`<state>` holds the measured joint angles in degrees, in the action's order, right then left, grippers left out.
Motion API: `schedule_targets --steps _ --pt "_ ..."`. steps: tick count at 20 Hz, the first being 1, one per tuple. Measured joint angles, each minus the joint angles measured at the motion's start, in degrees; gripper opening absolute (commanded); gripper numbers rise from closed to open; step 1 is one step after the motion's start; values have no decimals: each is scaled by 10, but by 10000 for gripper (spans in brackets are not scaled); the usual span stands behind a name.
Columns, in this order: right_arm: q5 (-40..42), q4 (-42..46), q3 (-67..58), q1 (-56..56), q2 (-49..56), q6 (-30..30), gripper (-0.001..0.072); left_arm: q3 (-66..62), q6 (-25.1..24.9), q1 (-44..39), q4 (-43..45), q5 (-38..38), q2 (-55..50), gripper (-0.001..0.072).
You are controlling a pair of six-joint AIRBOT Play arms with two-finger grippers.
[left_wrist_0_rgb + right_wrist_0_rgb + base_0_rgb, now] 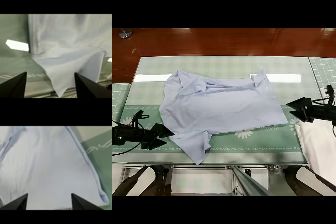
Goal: Fold the shirts.
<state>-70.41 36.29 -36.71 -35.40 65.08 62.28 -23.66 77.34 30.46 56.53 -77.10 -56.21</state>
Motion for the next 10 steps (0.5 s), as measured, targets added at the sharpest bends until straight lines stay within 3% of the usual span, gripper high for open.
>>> schedule_targets --steps 6,10 --pt "11 -19 43 -4 -15 -21 618 30 -23 17 -54 67 1 699" --pt "8 -23 49 -4 -17 -23 618 52 -50 -17 -104 106 -15 696"
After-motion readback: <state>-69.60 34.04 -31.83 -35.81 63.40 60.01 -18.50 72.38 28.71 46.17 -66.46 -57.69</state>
